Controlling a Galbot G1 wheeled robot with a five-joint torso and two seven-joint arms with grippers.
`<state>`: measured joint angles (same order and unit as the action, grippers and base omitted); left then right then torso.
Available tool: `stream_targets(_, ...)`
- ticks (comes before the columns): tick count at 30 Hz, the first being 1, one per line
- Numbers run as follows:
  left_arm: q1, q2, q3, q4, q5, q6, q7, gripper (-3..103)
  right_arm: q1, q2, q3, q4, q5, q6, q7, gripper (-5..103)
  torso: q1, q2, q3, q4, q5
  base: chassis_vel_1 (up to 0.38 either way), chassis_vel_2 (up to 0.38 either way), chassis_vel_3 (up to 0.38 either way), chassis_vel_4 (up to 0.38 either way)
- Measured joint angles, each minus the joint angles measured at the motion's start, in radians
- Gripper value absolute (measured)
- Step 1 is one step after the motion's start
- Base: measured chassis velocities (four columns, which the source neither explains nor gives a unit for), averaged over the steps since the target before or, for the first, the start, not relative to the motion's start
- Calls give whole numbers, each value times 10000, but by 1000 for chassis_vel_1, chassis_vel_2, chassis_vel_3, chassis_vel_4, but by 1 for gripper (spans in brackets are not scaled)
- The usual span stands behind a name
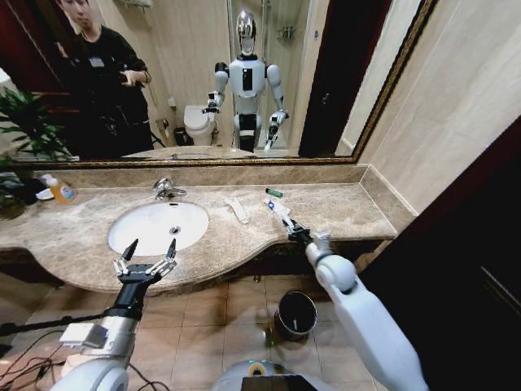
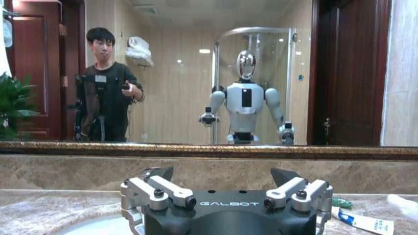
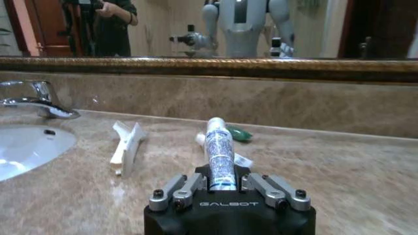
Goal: Pick up the trash from the sink and place it in the trash bin.
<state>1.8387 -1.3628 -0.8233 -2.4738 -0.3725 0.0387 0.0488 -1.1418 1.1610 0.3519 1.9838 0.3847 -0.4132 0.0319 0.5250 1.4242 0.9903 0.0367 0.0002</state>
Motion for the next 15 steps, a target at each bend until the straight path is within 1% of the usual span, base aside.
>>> stream_targets(2,0,0,0,-1,0,0,0,100,-572,-127,288,274,116,238,-28,22,0,0,0,2,1,0,0,0,0)
stream_targets(4,0,1,0,0,0,0,2,100,-770,-157,393,361,176,290,-39,22,0,0,0,1,0,0,0,0,0)
stream_targets(6,0,0,0,0,0,0,-1,100,-1453,-175,726,612,278,546,-89,22,0,0,0,2,1,0,0,0,0)
stream_targets(7,0,0,0,0,0,0,-1,100,-1453,-175,726,612,278,546,-89,22,0,0,0,2,1,0,0,0,0)
stream_targets(9,0,0,0,-1,0,0,0,100,-2189,-90,1179,846,344,776,-366,22,0,0,0,1,0,0,0,0,0)
stream_targets(10,0,0,0,-1,0,0,0,100,-2189,-90,1179,846,344,776,-366,22,0,0,0,1,0,0,0,0,0)
stream_targets(11,-1,-1,-1,0,0,0,0,100,-2508,-46,1367,928,373,876,-550,22,0,0,0,1,0,0,0,0,0)
stream_targets(13,0,0,0,0,0,0,0,100,-3260,35,1724,980,380,1403,-941,22,-1,0,-1,0,0,0,0,0,0)
stream_targets(14,0,0,0,0,0,0,0,100,-3260,35,1724,980,380,1403,-941,22,-1,0,-1,0,0,0,0,0,0)
stream_targets(15,0,0,0,0,0,0,0,100,-3443,60,1795,947,378,1574,-1049,22,0,1,0,0,0,0,0,0,0)
